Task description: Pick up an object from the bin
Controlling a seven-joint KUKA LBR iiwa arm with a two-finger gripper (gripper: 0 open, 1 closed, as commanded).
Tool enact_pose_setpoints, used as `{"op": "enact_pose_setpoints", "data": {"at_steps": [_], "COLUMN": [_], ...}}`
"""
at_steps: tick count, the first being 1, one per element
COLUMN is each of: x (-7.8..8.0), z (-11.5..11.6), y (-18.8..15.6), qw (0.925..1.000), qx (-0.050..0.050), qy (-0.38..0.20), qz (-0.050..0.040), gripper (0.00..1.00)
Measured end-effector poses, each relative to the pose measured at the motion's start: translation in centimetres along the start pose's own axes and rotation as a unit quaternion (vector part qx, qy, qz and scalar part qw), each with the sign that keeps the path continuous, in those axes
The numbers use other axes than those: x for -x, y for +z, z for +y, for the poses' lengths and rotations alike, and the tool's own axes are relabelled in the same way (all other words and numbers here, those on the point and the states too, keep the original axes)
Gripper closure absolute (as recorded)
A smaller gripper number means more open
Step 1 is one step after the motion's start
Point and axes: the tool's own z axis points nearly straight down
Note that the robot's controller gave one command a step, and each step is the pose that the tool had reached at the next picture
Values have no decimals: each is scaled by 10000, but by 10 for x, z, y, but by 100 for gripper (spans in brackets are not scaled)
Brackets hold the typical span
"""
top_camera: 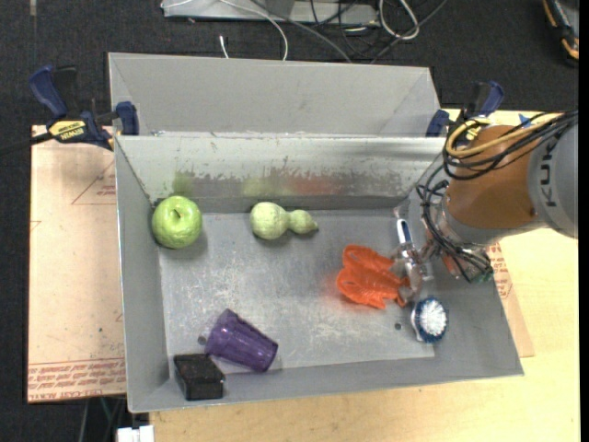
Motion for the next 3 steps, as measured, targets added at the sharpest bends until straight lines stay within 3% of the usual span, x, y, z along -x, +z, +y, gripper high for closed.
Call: {"op": "enact_pose_setpoints", "data": {"at_steps": [1,3], "x": [0,0], "z": [0,2], "y": [0,-88], "qw": [10000,10000], "qx": [0,27], "qy": [-4,0], "qz": [0,35], "gripper": [100,100]}}
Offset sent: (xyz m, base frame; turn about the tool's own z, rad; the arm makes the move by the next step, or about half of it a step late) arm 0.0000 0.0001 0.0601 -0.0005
